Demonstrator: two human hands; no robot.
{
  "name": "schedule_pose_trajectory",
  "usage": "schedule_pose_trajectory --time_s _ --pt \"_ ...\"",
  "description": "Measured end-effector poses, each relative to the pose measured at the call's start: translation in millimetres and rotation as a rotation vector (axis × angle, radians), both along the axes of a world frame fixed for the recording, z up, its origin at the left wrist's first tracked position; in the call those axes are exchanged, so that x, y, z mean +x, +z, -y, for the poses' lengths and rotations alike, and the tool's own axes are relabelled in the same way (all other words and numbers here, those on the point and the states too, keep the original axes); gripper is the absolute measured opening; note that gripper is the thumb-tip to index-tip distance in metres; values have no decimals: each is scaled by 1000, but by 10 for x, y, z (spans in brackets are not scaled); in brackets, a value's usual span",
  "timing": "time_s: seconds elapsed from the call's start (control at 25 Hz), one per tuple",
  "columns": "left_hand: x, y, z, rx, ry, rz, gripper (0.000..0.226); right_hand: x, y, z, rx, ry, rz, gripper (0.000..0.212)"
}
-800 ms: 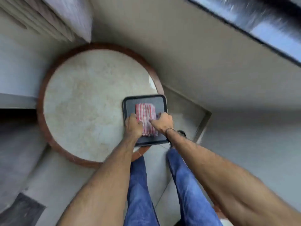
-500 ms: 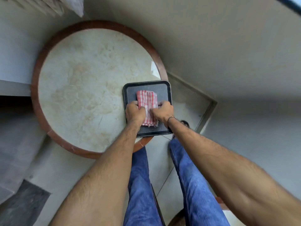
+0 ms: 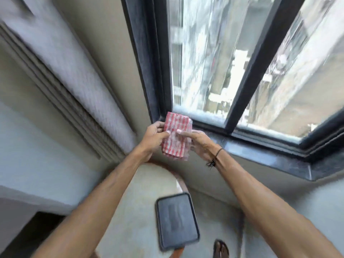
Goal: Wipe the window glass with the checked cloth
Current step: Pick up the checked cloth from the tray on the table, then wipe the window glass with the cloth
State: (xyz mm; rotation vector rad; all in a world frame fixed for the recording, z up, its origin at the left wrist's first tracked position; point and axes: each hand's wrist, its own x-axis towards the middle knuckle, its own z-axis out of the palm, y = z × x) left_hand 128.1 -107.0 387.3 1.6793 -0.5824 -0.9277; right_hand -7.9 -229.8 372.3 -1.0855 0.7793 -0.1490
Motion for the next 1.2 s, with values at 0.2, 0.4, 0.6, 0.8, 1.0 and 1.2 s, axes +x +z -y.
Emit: schedule_pose_trajectory --time_s 0.2,0.4,0.6,0.8,1.0,1.2 --pt "370 1800 652 -260 -103 418 18 224 1830 486 -337 -198 303 34" --pt "638 3085 1120 -420 -22 888 25 243 3155 670 -814 -556 427 10" --pt "1036 3876 1640 -612 281 1428 40 258 3991 1029 -1777 -1155 294 20" --pt "1557 4072 1979 -372 443 1812 71 532 3798 1510 -2305 -891 -113 55" --pt "1639 3918 2164 -388 519 1862 74 854 3935 1655 -2395 -894 -139 68" --pt "1643 3952 2178 -402 556 1881 74 674 3886 1779 -2886 -447 -382 79"
